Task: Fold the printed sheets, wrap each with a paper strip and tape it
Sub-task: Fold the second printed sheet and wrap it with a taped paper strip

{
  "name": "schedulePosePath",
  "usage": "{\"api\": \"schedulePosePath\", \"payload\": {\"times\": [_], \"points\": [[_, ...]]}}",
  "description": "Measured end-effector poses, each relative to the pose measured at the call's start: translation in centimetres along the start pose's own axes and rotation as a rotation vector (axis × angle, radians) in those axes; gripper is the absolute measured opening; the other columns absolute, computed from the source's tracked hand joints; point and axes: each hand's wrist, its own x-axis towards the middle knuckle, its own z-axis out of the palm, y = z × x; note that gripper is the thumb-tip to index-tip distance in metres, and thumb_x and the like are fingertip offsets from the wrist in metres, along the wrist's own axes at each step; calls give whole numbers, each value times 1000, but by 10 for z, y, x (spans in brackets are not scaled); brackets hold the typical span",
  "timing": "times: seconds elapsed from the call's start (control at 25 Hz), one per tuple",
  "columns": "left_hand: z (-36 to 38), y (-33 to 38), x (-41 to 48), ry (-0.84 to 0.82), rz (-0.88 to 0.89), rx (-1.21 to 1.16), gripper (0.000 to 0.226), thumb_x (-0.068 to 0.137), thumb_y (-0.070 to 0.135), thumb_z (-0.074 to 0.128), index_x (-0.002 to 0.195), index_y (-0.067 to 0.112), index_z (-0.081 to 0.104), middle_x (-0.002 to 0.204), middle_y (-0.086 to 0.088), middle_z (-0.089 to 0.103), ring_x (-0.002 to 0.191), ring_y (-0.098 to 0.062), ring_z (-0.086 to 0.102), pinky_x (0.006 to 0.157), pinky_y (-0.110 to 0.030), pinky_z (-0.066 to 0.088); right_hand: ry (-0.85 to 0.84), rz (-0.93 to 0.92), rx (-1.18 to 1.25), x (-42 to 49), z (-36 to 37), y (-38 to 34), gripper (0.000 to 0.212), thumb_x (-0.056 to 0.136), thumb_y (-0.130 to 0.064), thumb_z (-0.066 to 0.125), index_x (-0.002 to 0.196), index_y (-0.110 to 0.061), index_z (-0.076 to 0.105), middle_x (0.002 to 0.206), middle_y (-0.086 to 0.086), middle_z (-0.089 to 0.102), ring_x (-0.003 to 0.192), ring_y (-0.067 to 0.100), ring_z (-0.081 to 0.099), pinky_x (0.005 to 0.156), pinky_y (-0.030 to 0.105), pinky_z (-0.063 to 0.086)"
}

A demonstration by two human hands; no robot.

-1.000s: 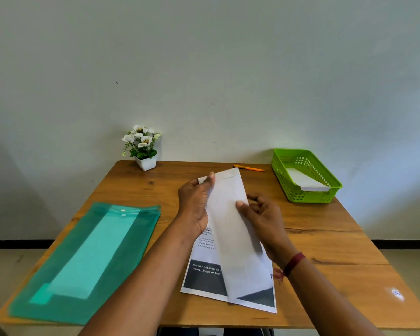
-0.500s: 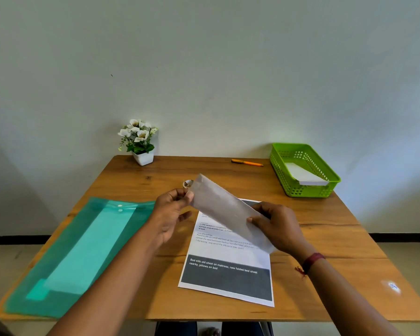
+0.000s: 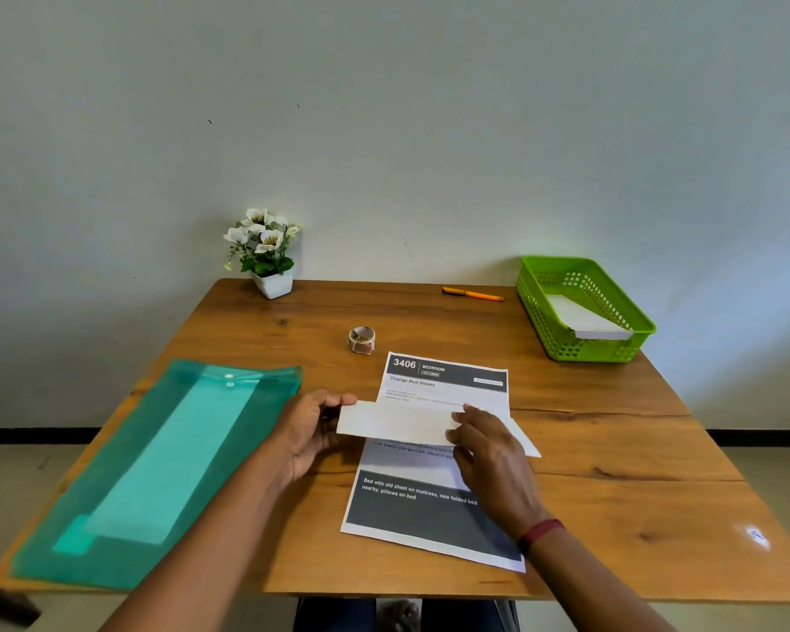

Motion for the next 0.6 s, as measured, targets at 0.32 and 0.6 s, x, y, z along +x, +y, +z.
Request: {"api": "schedulePosePath", "payload": {"times": [0.32,0.6], "points": [[0,-23,13,197,329,730,29,84,10,77,112,17,71,103,4,68,88,-8,59,71,-15,45,-374,140,-76,-13,23,10,63,87,-56,54,136,-17,57,152,8,44,147,27,30,119,43,29],[11,-42,-2,396,683,1530,31,92,41,59,113,19,67,114,-5,60,93,-18,59,66,-24,47,-457,247,-111,2,28,10,65,100,-60,23,154,-24,29,164,2,19,153,20,4,122,36,5]]}}
